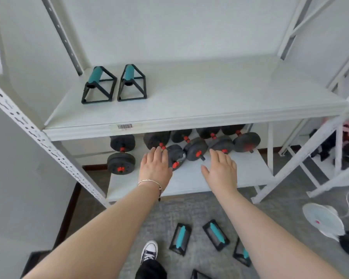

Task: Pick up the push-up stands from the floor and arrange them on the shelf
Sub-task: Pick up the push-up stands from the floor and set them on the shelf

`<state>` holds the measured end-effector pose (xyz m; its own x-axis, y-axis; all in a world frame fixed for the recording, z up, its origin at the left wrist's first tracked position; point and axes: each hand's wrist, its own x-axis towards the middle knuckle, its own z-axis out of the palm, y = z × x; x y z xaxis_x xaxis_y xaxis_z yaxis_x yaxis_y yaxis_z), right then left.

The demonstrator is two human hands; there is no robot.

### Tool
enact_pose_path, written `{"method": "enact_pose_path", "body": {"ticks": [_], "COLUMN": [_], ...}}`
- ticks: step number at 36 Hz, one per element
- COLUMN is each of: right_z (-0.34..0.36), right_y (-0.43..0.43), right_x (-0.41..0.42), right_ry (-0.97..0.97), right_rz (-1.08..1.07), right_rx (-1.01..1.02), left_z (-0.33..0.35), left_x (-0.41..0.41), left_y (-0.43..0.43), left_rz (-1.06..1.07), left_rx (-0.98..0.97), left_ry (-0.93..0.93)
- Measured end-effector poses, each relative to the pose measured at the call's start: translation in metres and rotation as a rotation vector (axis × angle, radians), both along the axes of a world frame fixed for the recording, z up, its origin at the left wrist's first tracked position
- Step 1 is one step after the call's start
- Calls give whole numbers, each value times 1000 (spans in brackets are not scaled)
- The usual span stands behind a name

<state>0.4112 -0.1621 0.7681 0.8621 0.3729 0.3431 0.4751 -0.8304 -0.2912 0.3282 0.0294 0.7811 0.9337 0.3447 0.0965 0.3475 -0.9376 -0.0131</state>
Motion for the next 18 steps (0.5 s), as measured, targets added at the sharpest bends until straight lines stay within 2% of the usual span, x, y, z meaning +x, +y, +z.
{"method": "enact_pose_path", "body": {"ticks": [6,11,18], "right_z": [-76,-156,-313], "right_y": [-57,-88,-115], "right_x": [-38,-69,-106], "right_ry": [266,442,663], "right_rz": [-77,-117,-94], "right_rx": [-115,-190,-376], "left_z": [-74,-149,-303], "left_x": [-20,-29,-26], "left_y": [-39,-57,-64], "left_rz": [-54,-44,109], "left_rx": [-50,-166,-328], "left_ry": [234,373,577]}}
